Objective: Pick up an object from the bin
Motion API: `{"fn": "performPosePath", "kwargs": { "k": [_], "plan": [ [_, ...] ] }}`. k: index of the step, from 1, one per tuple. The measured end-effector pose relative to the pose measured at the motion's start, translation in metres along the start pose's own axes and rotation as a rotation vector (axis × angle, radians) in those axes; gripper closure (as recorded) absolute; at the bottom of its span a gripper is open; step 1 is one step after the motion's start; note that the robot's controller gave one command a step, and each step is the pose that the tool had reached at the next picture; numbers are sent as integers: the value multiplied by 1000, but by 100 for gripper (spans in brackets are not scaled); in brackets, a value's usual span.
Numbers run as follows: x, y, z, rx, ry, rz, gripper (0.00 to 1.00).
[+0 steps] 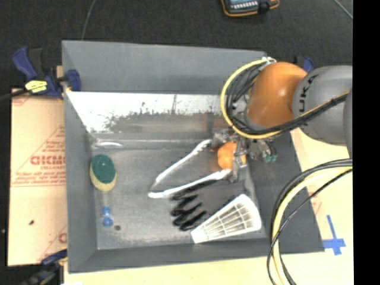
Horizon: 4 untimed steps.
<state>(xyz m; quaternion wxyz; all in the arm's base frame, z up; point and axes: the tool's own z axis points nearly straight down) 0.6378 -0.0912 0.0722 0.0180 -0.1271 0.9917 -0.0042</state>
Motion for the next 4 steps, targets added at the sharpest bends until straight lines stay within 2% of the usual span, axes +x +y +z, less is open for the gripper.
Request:
{"fn": "performPosePath", "kwargs": {
  "k": [1,2,3,4],
  "plan": [
    [41,3,-76,5,-6,-238,0],
    [16,-25,-3,-4,1,17,0],
    [25,-17,-11,-1,-1,-31,0],
    [67,21,-6,1,-5,45,0]
  ]
}}
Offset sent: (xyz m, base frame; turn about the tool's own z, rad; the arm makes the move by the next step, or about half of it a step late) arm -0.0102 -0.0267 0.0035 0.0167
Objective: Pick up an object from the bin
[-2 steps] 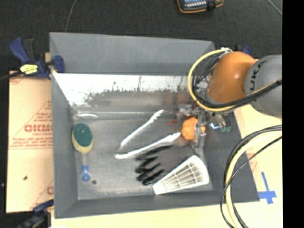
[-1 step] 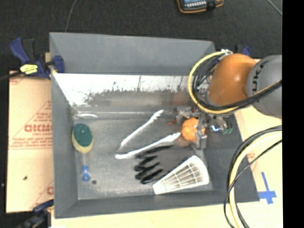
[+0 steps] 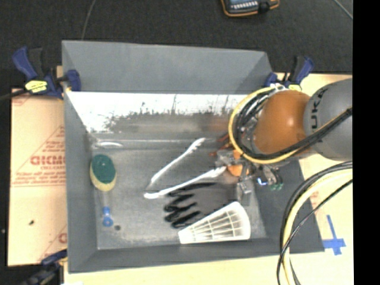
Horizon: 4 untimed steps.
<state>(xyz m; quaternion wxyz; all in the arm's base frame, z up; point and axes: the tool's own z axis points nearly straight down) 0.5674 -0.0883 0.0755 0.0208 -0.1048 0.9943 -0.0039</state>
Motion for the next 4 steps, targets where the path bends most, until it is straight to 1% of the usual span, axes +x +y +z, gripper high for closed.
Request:
{"fn": "performPosePath", "kwargs": {
  "k": [1,2,3,4],
  "plan": [
    [-30,-41,5,5,-8,-177,0],
    [-8,5,5,-3,-1,78,0],
    [-6,-48,3,4,-12,46,100],
    [-6,-48,3,4,-12,46,100]
  ]
}}
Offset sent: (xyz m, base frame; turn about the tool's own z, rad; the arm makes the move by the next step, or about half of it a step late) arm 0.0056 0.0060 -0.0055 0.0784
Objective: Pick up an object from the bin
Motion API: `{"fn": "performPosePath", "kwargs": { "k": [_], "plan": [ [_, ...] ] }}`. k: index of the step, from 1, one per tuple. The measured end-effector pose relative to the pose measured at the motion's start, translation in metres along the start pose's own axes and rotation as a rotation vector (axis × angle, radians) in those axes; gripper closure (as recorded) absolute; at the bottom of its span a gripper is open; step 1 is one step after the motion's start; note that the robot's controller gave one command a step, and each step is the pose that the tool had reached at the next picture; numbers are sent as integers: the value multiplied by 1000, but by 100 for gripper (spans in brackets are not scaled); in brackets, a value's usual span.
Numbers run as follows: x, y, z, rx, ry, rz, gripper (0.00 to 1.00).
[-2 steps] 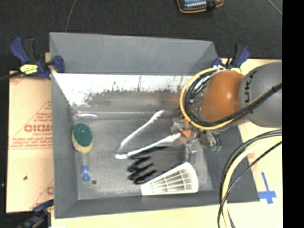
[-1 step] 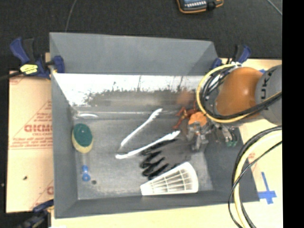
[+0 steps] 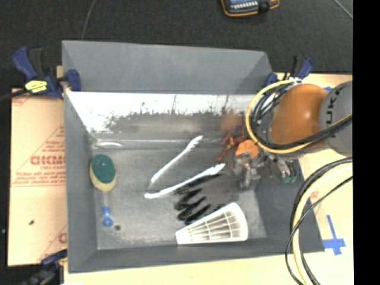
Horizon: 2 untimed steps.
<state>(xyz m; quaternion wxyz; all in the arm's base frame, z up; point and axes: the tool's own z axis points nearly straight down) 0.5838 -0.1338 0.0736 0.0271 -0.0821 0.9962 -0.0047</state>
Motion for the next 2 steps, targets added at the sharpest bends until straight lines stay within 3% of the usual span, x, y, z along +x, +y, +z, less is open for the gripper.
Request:
{"fn": "performPosePath", "kwargs": {
  "k": [2],
  "plan": [
    [-3,11,1,3,-7,1,100]
  ]
}}
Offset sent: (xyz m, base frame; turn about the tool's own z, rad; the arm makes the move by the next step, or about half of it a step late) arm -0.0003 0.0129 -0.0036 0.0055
